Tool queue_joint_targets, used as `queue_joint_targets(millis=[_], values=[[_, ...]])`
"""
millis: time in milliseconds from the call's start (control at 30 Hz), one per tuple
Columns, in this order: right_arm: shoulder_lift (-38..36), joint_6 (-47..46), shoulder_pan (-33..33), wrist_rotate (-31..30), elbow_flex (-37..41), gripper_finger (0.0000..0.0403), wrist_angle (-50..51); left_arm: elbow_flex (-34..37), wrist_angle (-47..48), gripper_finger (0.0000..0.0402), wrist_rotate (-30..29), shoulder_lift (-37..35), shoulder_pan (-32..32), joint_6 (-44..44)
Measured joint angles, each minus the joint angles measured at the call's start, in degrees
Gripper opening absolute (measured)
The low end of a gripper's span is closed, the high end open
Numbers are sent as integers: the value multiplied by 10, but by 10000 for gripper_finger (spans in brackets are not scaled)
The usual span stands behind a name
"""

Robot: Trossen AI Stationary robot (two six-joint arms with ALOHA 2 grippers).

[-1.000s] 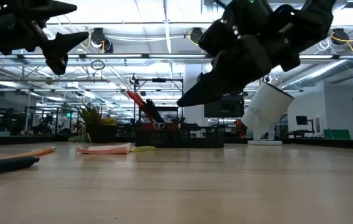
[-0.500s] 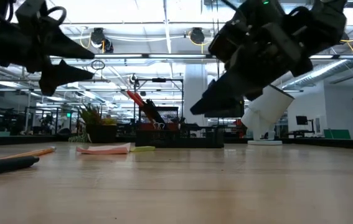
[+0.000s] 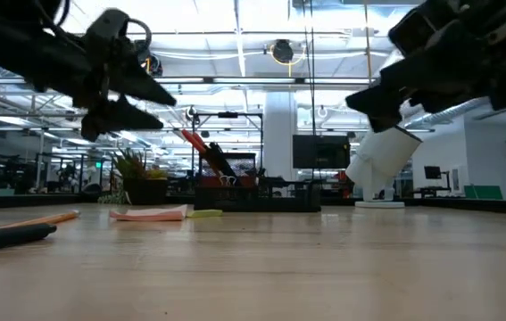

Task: Pick and place office supplies into organizer
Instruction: Put the eraser into the mesh organizer

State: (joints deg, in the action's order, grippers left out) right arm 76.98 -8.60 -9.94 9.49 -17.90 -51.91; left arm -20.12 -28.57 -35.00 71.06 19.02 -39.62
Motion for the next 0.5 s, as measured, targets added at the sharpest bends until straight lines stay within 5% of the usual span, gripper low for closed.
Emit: queue_joint_targets(millis=[200,500], values=[[-148,69,-16,-20,56,243,11,-22,5,243,90,66,-49,-34],[-292,112,-45,-20,134,246,3,-119,103,243,88,139,-70,-80]])
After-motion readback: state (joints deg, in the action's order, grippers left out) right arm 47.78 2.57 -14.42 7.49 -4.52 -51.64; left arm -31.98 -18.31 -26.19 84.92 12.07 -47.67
